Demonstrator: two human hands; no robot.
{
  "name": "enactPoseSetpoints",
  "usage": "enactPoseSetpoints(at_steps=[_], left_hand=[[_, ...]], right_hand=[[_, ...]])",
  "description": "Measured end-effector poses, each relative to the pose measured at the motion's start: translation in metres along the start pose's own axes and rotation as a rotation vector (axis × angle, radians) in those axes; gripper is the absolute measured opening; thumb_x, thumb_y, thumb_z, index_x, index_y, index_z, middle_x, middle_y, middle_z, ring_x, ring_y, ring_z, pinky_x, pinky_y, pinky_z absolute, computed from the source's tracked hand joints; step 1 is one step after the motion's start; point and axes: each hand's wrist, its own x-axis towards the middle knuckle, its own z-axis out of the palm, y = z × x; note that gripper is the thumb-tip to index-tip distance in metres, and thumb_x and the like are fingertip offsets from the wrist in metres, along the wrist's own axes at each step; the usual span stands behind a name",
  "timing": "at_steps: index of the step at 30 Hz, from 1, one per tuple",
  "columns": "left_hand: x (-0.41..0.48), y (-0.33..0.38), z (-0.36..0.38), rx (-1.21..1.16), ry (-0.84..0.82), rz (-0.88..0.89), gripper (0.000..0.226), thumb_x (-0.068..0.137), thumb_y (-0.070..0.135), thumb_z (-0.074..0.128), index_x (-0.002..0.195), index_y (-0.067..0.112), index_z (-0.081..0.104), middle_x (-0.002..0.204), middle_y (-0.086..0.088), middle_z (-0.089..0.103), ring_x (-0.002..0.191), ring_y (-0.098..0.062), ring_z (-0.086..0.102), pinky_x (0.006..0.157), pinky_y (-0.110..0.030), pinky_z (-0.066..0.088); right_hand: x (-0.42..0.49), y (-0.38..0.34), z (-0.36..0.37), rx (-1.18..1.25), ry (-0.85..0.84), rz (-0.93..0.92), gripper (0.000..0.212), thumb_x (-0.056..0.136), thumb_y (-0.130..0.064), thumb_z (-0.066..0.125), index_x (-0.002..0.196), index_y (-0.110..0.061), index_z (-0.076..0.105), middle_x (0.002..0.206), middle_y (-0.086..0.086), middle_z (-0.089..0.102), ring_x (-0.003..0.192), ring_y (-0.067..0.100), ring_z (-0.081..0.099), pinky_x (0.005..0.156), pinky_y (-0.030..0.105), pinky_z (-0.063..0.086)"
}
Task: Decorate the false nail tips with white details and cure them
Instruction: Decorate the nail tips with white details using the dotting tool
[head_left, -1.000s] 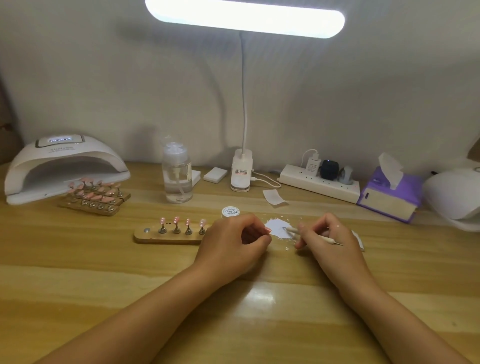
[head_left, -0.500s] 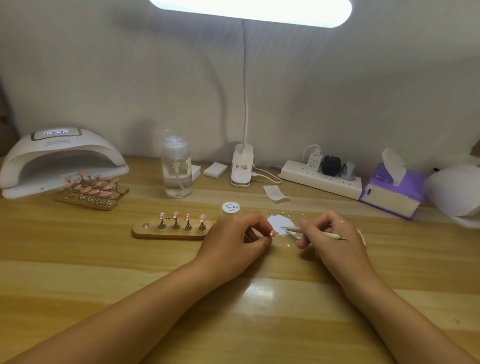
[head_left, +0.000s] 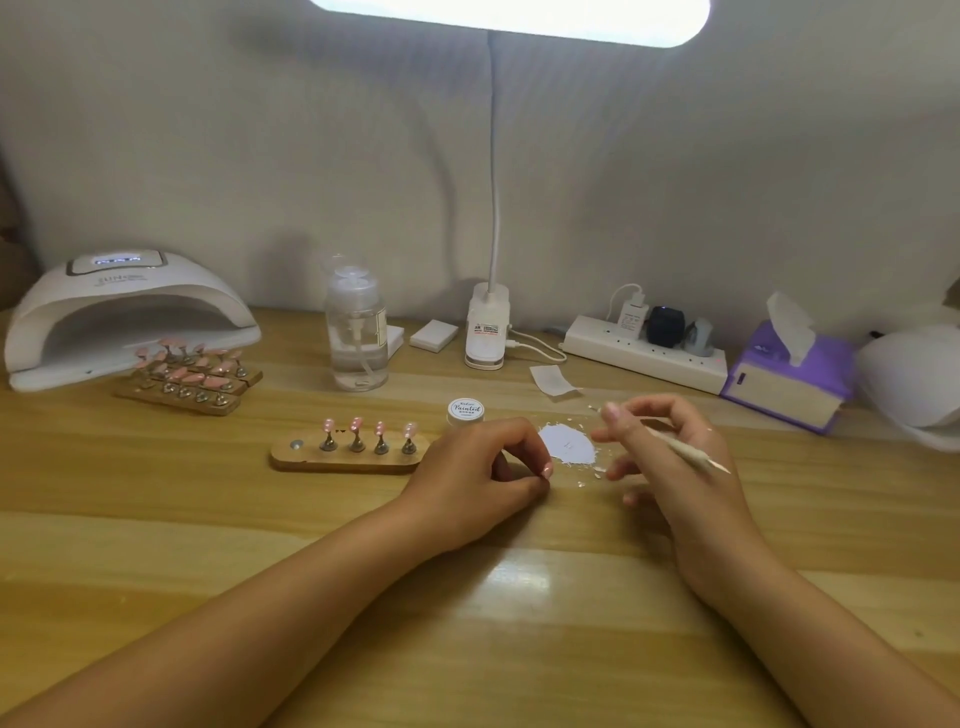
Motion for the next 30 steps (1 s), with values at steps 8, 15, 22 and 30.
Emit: enactPoseSetpoints(at_steps=[8, 15, 22, 30], left_hand=[[-0.001, -0.001, 0.004, -0.014, 0.041, 0.029, 0.021, 0.084, 0.020, 0.074, 0.077, 0.035, 0.060, 0.072, 0.033, 0.059, 0.057, 0.000, 0.053, 0.057, -0.017, 0.035], [-0.001, 0.000, 0.005, -0.046, 0.060, 0.027, 0.015, 0.082, 0.020, 0.075, 0.078, 0.029, 0.064, 0.073, 0.025, 0.062, 0.057, -0.001, 0.053, 0.059, -0.024, 0.038], [-0.001, 0.000, 0.005, -0.046, 0.065, 0.017, 0.021, 0.081, 0.018, 0.074, 0.075, 0.034, 0.062, 0.076, 0.020, 0.066, 0.057, -0.002, 0.052, 0.058, -0.023, 0.037], [-0.001, 0.000, 0.005, -0.053, 0.065, 0.009, 0.020, 0.081, 0.015, 0.074, 0.075, 0.031, 0.064, 0.075, 0.021, 0.065, 0.057, -0.002, 0.052, 0.059, -0.023, 0.039]], right_hand=[[-0.008, 0.002, 0.012, 0.062, -0.030, 0.101, 0.023, 0.087, -0.009, 0.064, 0.069, -0.011, 0.049, 0.052, 0.009, 0.063, 0.041, 0.010, 0.047, 0.039, 0.019, 0.038], [-0.010, 0.003, 0.015, 0.012, -0.074, 0.087, 0.022, 0.083, -0.007, 0.063, 0.067, -0.011, 0.048, 0.057, 0.014, 0.067, 0.045, 0.011, 0.054, 0.045, 0.020, 0.043], [-0.011, 0.002, 0.015, -0.039, -0.108, 0.076, 0.019, 0.086, -0.013, 0.063, 0.073, -0.009, 0.051, 0.061, 0.012, 0.071, 0.050, 0.011, 0.059, 0.051, 0.024, 0.047], [-0.011, 0.004, 0.015, -0.073, -0.107, 0.067, 0.018, 0.086, -0.014, 0.064, 0.077, -0.005, 0.051, 0.061, 0.011, 0.071, 0.051, 0.012, 0.059, 0.059, 0.035, 0.047]])
